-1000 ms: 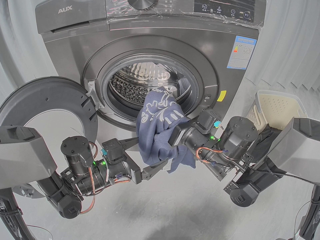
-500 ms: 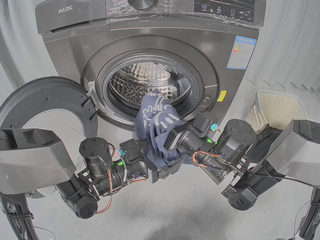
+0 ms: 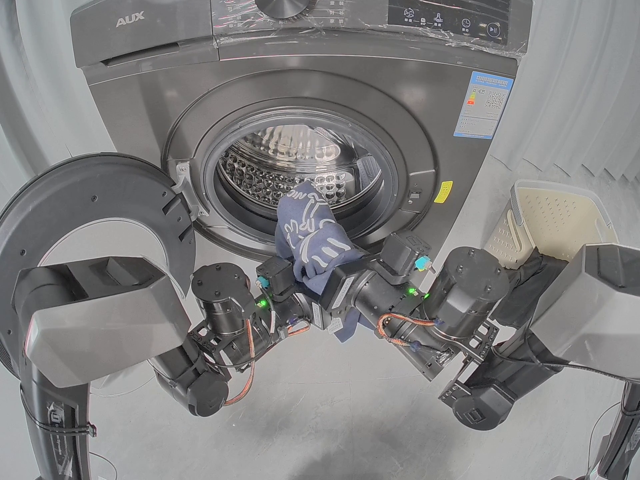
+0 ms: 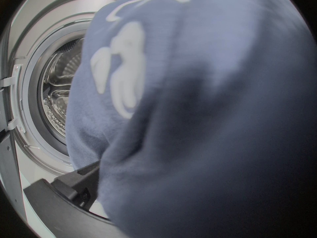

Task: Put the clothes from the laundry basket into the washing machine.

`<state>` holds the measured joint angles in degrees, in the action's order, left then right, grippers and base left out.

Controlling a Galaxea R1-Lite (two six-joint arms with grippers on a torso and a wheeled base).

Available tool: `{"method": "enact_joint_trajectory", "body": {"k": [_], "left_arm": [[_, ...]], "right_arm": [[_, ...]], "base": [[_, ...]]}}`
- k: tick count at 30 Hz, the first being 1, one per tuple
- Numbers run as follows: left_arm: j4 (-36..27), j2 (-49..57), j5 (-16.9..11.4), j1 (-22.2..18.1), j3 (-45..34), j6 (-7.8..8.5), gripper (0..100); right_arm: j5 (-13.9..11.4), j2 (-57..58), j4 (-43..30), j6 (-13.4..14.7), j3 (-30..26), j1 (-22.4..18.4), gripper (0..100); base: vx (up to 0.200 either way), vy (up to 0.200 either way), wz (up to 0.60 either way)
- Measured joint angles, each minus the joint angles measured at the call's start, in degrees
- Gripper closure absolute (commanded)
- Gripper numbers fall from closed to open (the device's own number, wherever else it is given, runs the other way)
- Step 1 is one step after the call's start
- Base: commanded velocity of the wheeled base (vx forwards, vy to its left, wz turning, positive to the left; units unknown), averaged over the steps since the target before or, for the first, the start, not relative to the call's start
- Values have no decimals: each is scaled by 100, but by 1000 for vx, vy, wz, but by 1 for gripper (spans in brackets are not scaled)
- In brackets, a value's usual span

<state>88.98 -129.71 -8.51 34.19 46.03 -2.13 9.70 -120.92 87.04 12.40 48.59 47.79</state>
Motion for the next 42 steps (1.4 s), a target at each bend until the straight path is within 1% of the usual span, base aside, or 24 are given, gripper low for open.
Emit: {"method": "enact_joint_trajectory", "body": {"k": [2,3,8,14,21,29,34,38,39,42], "left_arm": [[2,-48,83,-49,72,-35,0],[4,-65,94,-74,85,-38,100],[2,-100,116,-132,93,-40,100],[6,9,116,-289,-61,-43,100],[-7,363,178,-427,-310,-185,100],[-49,997,277,-339,-583,-218,100],[-79,1403,305,-184,-930,-229,100],[-79,1637,318,-84,-1158,-216,100],[-79,1684,318,-68,-1197,-213,100],[15,1805,299,-55,-1293,-218,100]], "right_arm": [[4,0,2,7,-4,9,100],[6,0,5,7,-9,11,100],[11,9,11,46,-11,-20,100],[59,129,-6,66,-124,-251,100],[55,226,5,93,-369,-466,100],[61,166,-26,137,-763,-490,100],[45,59,20,148,-931,-411,100],[11,6,38,130,-990,-265,100],[9,2,41,126,-1003,-226,0],[22,-9,-2,110,-1056,-143,0]], "base": [[0,0,0],[0,0,0],[0,0,0],[0,0,0],[0,0,0],[0,0,0],[0,0,0],[0,0,0],[0,0,0],[0,0,0]]}}
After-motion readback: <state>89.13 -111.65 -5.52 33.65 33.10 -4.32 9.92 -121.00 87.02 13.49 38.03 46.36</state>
